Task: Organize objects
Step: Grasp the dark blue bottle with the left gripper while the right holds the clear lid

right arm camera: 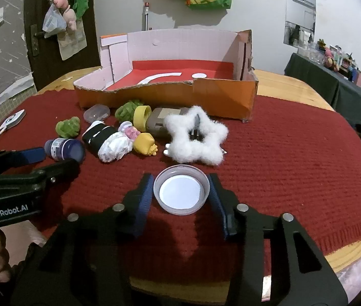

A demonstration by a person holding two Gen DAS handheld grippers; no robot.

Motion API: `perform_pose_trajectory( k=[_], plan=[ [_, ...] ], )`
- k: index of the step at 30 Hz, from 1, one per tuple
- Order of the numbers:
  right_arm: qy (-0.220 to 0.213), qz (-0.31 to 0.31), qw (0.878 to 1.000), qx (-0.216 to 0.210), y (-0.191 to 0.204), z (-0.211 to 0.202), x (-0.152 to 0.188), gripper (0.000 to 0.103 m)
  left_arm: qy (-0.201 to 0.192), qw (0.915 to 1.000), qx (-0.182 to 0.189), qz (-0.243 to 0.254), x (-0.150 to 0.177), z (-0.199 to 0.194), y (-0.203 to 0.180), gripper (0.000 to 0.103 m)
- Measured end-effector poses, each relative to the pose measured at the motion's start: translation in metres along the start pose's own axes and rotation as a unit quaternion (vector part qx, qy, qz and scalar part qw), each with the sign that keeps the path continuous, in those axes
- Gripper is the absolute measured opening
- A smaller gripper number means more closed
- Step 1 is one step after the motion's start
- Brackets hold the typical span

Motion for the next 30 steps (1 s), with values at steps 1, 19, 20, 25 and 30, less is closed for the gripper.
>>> perform_pose_trajectory(
  k=[1, 19, 20, 25, 30],
  plan=[
    [0.000, -0.001, 1.000, 0.000, 0.000, 0.000, 0.000, 0.040, 0.000, 1.0000, 0.001, -0.001, -0.001, 0.000, 0.000, 0.071],
    [-0.008, -0.009, 1.000, -0.010, 0.006, -0.003, -0.004, 0.039, -0.004, 0.9999, 0.015, -0.003, -0.002, -0.003, 0.001, 0.062],
    [-0.008, -0.009, 1.000, -0.010, 0.007, -0.003, -0.004, 0.039, -0.005, 0.9999, 0.014, -0.002, -0.002, -0.004, 0.001, 0.062],
    [-0.010, -0.008, 1.000, -0.015, 0.008, -0.004, -0.007, 0.039, -0.013, 0.9998, 0.012, 0.006, -0.004, -0.009, -0.001, 0.062],
    [-0.016, -0.010, 1.000, -0.020, 0.011, -0.008, -0.013, 0.039, -0.021, 0.9996, 0.012, 0.011, -0.008, -0.011, -0.002, 0.062]
  ],
)
Point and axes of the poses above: each gripper's, at about its wrist camera, not at the fingertips, and z roughly the way its jaws point, y to its left, x to its underside, the point moved 8 cm from there along z, roughly the way its jaws point
